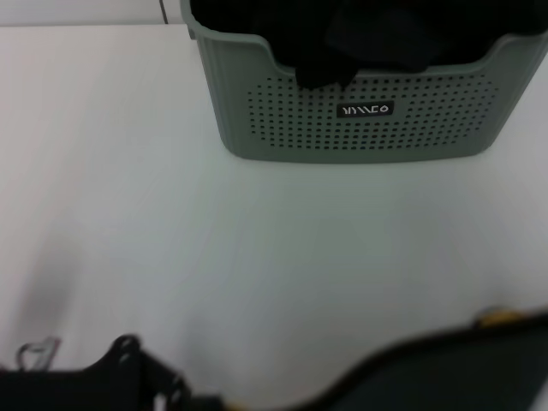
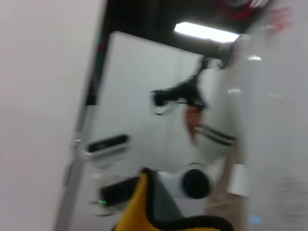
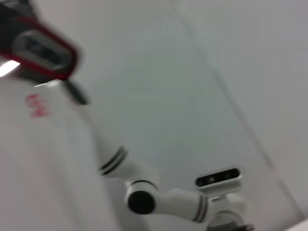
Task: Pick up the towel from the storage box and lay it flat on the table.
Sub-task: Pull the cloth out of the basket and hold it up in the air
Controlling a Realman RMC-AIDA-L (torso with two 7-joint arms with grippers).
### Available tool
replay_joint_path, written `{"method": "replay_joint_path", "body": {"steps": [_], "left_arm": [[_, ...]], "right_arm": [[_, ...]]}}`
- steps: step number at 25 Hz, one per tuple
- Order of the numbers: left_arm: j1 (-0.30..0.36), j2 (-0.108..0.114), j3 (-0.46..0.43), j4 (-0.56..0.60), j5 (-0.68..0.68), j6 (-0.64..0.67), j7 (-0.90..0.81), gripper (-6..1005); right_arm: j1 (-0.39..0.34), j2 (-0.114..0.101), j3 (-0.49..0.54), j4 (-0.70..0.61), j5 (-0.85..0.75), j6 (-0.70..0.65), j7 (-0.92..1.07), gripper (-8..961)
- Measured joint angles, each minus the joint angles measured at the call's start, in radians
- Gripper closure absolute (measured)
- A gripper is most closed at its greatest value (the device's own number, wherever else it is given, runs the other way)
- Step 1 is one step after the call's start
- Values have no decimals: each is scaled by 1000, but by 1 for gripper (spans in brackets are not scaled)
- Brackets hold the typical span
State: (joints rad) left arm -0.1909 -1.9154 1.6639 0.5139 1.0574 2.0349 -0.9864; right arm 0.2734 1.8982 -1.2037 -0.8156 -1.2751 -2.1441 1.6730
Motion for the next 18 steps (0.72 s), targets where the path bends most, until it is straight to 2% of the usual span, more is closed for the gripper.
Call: {"method": "replay_joint_path", "body": {"steps": [3, 4, 6, 9, 15, 18], "left_arm": [[-183, -22, -14, -313, 32, -19, 77, 984], [-234, -26, -13, -390, 31, -35, 104, 984], [-292, -35, -14, -485, 27, -78, 129, 984], [-316, -40, -18, -509, -10, -173, 128, 984], [-300, -34, -18, -469, -166, -327, 132, 984], [-297, -42, -18, -464, -227, -427, 129, 984]], "right_arm": [[86, 13, 109, 186, -150, 36, -114, 910], [107, 17, 134, 226, -185, 59, -139, 910], [131, 28, 159, 269, -231, 132, -176, 910], [139, 50, 161, 267, -246, 276, -189, 910], [161, 82, 155, 263, -271, 497, -199, 909], [168, 102, 155, 262, -294, 595, -204, 909]]}}
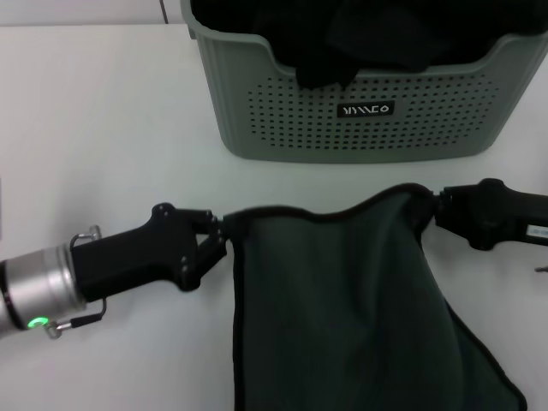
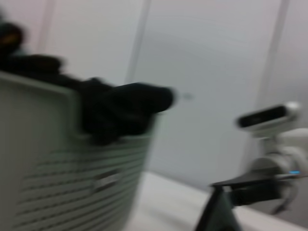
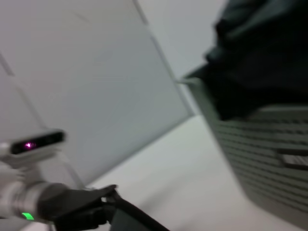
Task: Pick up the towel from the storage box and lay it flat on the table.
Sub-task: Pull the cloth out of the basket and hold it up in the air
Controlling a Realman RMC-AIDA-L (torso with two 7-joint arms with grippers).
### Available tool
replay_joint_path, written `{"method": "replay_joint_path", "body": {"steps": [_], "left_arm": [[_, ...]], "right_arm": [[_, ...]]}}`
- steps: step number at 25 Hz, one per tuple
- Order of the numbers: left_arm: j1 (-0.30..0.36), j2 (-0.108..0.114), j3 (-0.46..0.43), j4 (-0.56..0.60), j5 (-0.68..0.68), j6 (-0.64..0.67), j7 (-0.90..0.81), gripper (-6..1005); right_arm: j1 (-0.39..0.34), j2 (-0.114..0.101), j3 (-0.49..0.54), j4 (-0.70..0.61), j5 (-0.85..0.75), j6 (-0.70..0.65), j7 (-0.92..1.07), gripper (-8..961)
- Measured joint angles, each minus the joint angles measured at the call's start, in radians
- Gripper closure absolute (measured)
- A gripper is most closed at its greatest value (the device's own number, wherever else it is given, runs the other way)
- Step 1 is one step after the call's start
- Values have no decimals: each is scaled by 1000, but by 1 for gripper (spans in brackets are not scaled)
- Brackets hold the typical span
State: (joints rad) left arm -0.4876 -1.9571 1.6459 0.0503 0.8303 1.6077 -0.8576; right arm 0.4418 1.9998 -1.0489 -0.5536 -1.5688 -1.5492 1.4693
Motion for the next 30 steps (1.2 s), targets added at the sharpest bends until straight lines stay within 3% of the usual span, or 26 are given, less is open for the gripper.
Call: {"method": "replay_joint_path", "body": {"steps": [3, 12, 23, 30], "left_arm": [[-13, -18, 0, 13, -41, -124, 0, 984], [-37, -42, 0, 123, -73, -410, 0, 983], [-49, -42, -59, 140, -83, -536, -1, 983], [-49, -54, -62, 155, -75, -551, 46, 983]], "right_arm": [[10, 20, -9, 5, -8, 134, -26, 908], [18, 25, -64, 12, -2, 294, -25, 908], [8, 18, -54, 9, 3, 351, -11, 906], [49, 26, -58, 10, 23, 429, 0, 906]]}}
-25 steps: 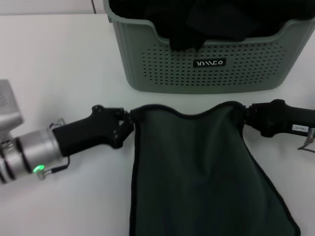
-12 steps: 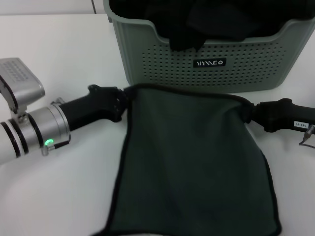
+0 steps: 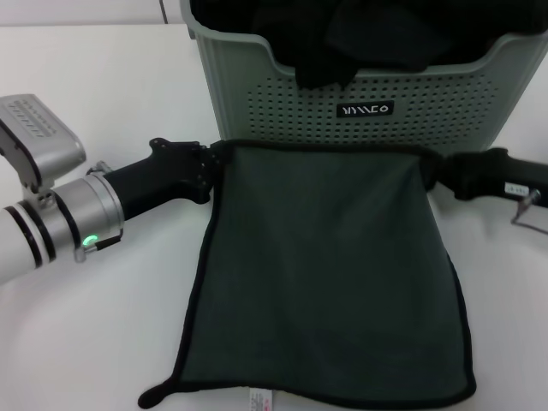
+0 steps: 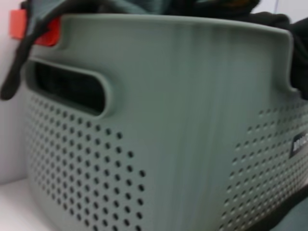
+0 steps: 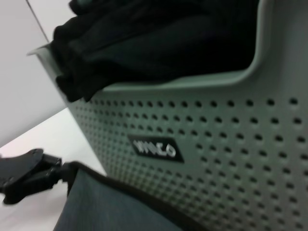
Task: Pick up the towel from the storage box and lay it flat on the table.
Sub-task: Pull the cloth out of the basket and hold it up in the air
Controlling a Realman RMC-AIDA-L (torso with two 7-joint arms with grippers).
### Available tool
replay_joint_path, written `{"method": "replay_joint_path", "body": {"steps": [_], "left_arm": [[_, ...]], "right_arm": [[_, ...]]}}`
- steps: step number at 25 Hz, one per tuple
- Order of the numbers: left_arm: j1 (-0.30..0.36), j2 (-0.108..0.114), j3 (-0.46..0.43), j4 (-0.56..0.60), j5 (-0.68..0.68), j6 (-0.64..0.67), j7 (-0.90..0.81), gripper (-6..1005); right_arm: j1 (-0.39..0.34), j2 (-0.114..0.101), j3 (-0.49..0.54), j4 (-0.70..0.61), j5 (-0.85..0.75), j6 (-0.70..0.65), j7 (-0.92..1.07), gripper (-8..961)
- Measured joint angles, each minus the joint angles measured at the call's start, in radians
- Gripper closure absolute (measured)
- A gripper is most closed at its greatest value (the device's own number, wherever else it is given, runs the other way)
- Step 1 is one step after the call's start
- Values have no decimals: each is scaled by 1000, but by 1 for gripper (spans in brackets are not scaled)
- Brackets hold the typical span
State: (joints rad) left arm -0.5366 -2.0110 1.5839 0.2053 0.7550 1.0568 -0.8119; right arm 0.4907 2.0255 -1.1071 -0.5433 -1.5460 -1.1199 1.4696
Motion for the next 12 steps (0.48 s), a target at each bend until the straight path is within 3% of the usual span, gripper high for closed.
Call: {"method": "replay_joint_path", "body": {"steps": [6, 12], "left_arm": [[3, -19, 1, 8, 1, -16, 40, 983], [1, -34, -1, 10, -1, -70, 71, 983]], "right_arm": [[60, 1, -12, 7, 5, 40, 20, 905], [108, -9, -135, 30, -4, 149, 116, 904]]}}
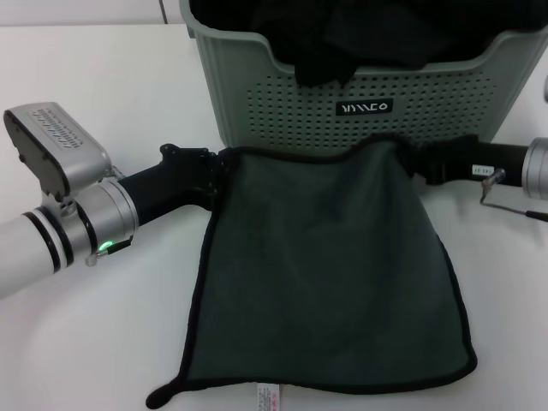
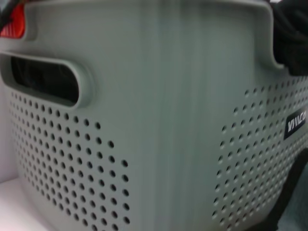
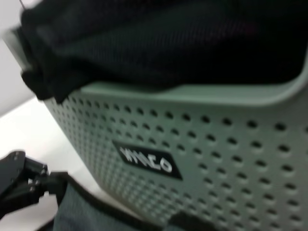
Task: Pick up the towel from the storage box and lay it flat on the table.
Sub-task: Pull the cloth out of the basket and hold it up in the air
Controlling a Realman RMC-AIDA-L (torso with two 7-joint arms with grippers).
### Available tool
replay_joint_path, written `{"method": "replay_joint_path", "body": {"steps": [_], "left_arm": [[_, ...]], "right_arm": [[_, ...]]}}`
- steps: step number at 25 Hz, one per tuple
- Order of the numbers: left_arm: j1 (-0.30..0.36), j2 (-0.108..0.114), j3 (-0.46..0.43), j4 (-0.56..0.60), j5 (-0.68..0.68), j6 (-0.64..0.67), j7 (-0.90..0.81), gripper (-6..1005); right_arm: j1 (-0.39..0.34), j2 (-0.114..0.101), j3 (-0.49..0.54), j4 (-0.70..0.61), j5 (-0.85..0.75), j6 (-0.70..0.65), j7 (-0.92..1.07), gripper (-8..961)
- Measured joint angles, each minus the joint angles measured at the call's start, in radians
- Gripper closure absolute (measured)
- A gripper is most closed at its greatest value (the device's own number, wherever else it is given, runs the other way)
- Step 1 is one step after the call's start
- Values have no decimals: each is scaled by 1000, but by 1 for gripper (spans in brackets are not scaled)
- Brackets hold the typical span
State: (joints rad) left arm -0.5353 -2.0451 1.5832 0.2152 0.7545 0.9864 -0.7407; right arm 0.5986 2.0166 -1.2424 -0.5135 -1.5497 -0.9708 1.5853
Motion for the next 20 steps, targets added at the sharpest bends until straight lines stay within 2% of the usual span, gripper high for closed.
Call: {"method": "replay_joint_path", "body": {"steps": [9, 20], "left_arm": [[11, -3, -41, 13, -7, -18, 18, 983], [38, 0, -42, 27, -6, -21, 33, 982]], "right_arm": [[-7, -3, -36, -4, -2, 10, 53, 903], [-34, -6, -32, -53, -3, 4, 65, 902]]}}
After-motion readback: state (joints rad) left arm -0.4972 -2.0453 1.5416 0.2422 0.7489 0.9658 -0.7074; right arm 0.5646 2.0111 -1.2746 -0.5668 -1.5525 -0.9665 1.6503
